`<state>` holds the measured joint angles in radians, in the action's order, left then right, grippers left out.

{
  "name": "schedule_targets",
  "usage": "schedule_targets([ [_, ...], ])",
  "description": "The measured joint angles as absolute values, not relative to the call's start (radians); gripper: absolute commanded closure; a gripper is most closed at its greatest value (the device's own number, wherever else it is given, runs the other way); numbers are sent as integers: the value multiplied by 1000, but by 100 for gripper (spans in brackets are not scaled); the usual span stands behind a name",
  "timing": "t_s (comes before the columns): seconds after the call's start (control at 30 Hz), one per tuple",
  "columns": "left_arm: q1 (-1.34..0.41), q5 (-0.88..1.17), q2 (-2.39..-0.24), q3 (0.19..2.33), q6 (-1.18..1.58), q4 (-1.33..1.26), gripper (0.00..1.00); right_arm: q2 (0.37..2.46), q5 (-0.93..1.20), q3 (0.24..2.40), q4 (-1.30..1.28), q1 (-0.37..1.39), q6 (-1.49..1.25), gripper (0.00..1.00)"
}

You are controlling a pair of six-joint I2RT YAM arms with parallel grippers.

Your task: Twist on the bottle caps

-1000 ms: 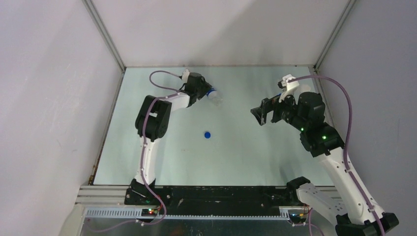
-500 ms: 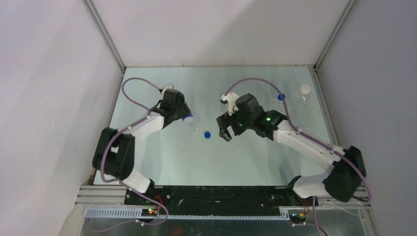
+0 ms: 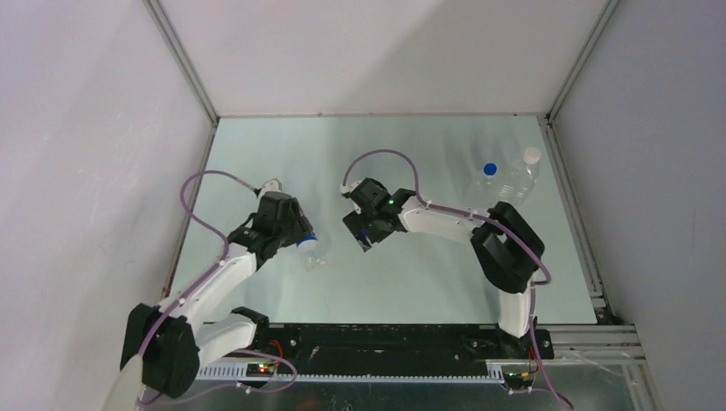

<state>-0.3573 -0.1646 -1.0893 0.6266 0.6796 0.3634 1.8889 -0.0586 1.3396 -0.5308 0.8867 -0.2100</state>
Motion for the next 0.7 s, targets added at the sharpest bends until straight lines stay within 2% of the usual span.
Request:
schedule_targets([
  [0.3, -357, -204, -958, 607, 638, 433, 42, 2082, -70, 1495, -560, 897, -229, 40],
  [0.5, -358, -215, -913, 601, 617, 443, 43, 2121, -84, 1549, -571, 896, -233, 50],
  [0.7, -368, -230, -894, 601, 591, 459, 43, 2128, -76, 1559, -586, 886, -239, 77],
])
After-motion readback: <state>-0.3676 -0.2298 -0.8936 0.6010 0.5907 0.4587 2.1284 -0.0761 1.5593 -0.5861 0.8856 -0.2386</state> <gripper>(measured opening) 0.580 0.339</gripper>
